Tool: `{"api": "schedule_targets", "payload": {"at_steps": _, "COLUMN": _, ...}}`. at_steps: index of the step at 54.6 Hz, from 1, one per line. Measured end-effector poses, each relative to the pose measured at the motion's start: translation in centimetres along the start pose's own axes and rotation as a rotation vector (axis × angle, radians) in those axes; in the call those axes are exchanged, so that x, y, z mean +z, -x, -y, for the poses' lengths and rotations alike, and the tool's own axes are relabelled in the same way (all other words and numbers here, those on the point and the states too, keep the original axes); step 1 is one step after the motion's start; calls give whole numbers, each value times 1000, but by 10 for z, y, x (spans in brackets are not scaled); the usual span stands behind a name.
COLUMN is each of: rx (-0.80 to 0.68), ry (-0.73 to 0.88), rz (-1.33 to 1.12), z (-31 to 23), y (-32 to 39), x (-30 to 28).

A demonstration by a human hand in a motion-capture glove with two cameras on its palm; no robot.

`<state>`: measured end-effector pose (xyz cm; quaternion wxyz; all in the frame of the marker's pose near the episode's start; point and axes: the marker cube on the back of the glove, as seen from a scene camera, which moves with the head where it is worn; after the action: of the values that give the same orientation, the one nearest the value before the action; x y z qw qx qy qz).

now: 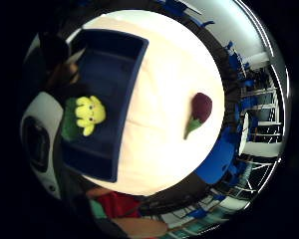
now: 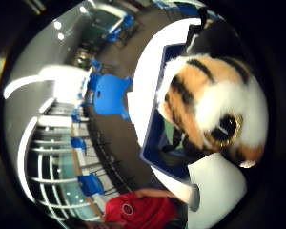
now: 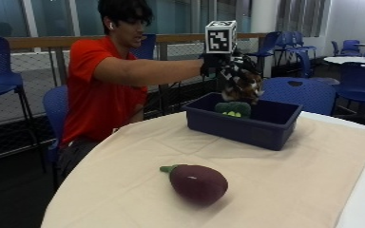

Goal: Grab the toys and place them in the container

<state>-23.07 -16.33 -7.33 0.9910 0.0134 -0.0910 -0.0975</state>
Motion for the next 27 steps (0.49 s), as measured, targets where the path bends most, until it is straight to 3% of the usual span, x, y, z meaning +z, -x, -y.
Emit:
{"api": "schedule_targets", "payload": {"at_steps": 5, "rx": -9, "ry": 64, "rz": -13, "z": -4, "y": -4, "x": 8}}
{"api": "schedule_targets", "payload": {"at_steps": 13, "rx": 31, "ry": 39, "rz": -23, "z": -10, "y": -42, "x": 9}}
{"api": "schedule_targets", "payload": {"at_steps": 27, "rx": 235, "ry": 13, "rz": -140, "z": -30, "y": -163, "x": -4}}
